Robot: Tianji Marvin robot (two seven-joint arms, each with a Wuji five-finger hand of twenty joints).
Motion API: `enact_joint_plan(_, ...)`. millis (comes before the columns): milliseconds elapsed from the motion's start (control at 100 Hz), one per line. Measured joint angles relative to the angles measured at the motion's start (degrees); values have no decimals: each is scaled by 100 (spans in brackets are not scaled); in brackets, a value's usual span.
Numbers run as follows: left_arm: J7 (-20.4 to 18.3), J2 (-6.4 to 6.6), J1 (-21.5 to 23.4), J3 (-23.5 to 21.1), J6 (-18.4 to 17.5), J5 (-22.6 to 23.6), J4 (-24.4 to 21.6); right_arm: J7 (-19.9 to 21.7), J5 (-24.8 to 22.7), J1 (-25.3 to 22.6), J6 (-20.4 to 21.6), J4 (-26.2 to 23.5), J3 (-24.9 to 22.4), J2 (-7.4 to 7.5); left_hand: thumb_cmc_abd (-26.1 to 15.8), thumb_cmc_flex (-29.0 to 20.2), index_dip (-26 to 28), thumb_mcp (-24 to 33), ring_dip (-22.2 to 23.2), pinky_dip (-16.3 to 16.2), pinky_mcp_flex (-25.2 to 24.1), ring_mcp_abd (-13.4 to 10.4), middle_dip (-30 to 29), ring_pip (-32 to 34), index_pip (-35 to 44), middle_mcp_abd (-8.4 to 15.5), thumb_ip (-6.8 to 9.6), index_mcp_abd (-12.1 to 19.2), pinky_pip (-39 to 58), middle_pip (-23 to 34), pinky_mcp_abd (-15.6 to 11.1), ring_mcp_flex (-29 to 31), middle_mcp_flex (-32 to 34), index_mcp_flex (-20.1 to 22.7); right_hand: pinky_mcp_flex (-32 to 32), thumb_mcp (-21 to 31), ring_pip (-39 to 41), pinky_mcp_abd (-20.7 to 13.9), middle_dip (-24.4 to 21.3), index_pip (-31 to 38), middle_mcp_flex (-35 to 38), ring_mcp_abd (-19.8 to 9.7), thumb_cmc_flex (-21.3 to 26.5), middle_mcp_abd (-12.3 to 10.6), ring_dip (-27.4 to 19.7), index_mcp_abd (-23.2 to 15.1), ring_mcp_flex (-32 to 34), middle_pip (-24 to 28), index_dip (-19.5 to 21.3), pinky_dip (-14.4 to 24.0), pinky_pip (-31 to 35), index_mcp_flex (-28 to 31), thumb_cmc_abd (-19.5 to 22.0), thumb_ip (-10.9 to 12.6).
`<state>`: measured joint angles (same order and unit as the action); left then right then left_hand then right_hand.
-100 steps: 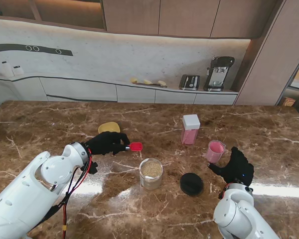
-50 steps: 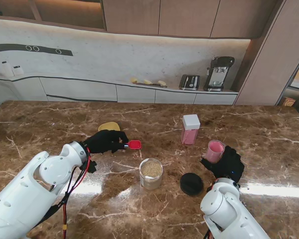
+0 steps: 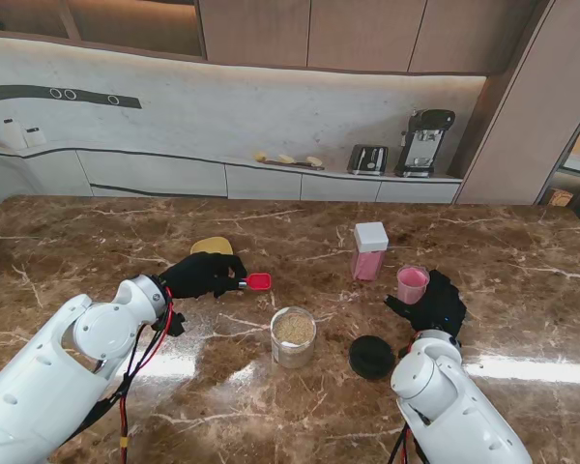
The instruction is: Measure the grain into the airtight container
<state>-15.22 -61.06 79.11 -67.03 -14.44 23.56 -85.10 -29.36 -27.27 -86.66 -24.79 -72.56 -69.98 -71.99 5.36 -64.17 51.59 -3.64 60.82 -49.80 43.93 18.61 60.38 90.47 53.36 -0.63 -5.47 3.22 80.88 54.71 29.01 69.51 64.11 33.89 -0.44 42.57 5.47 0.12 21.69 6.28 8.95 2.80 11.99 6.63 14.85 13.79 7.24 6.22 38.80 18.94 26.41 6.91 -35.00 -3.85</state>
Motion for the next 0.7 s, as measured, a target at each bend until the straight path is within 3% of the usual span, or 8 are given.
enact_joint_plan(400,-100,21,7,3,85,31,-60,-130,-101,124,19,271,-216,-7,0,1,0,0,0,-1,-1,0,9,0,-1,4,0,1,4,0,0,0,0,0,27,-33,25,-1,93,-208,4,0,-31,-4,4,-11,12,114,17,212,-4,26,-15,1)
enact_joint_plan(560,-102,25,-3,33,107,31,-60,-53,-218,-1,35,148,-353,50,0,1,0,0,0,-1,-1,0,25,1,-1,6,0,2,4,0,0,0,0,0,172,-334,175,64,95,32,239,-3,809,-70,72,-140,372,439,84,287,-4,233,133,7)
enact_joint_plan(700,-95,25,-18,73,121,29,-53,37,-268,-112,145,33,-449,111,0,2,0,0,-1,-1,-1,0,36,1,-1,11,0,2,4,0,0,0,0,0,285,1174,254,103,94,235,449,-4,905,-77,76,-201,622,625,-143,295,-4,468,156,8)
